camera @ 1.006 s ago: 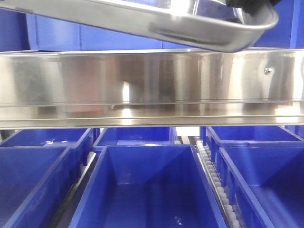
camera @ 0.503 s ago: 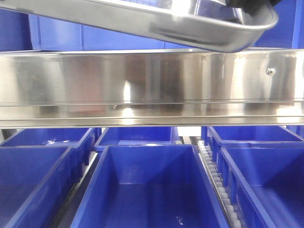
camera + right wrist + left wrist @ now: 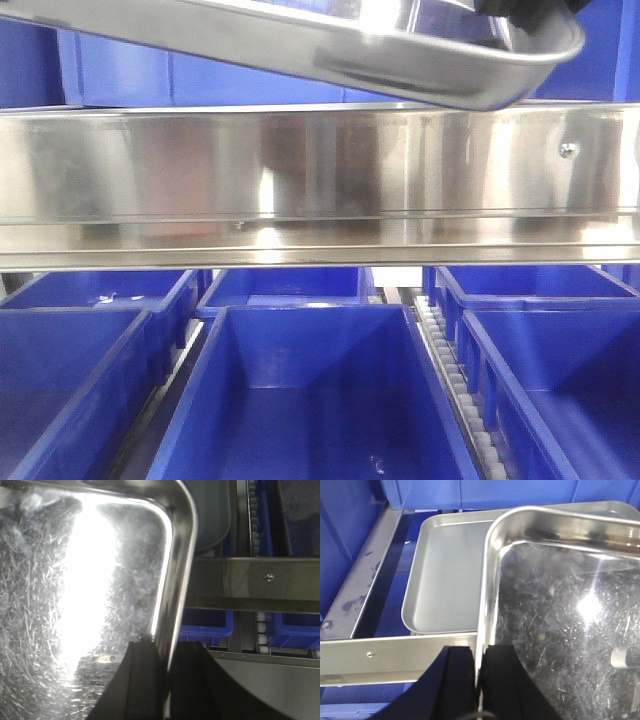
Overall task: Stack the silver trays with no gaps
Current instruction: 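Position the held tray above the larger silver tray on the shelf, then lower the held tray into the larger silver tray with both grippers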
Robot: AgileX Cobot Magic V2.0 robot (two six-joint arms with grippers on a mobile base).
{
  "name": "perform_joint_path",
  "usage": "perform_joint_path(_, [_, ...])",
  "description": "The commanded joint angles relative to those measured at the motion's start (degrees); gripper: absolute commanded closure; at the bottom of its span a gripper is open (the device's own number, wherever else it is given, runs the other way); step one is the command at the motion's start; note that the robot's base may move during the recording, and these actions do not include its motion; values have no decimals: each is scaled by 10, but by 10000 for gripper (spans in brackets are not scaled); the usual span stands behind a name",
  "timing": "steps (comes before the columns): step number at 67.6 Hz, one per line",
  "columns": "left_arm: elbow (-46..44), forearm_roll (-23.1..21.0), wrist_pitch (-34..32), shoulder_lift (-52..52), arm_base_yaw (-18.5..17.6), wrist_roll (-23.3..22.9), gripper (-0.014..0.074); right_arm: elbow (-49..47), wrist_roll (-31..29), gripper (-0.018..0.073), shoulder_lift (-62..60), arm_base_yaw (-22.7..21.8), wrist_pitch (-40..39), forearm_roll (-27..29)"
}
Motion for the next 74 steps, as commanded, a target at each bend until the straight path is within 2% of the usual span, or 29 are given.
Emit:
perform_joint_path(1, [-3,15,-64,4,-6,-6,613,-8,-10,574,-3,8,-256,-3])
perform_joint_path(17, [-3,-9,-68,4,-6,-6,613,-8,-14,574,-3,8,-255,-3])
perform_joint_path(23, [-3,-39,-80,4,-4,1,613,-8,-15,574,-3,-6,-251,-3])
perform_joint_path(29, [-3,-90,-101,4,14,21,613,-11,-15,574,-3,-36,-247,-3])
perform_joint_path(37, [-3,-157,-167,4,77,75,613,-12,-28,574,3,-91,-253,-3])
perform_joint_path(51, [-3,-256,-300,19,220,193,613,-18,-40,574,37,-160,-321,-3])
perform_joint_path(54, [-5,-291,-325,29,250,223,613,-25,-40,574,55,-173,-333,-3])
perform_joint_path(64, [-33,-407,-353,72,340,369,613,-77,-56,574,125,-207,-362,-3])
perform_joint_path(68, [-52,-434,-362,91,364,401,613,-103,-58,574,152,-214,-362,-3])
perform_joint_path(74, [-85,-449,-362,116,394,427,613,-144,-69,574,190,-224,-362,-3])
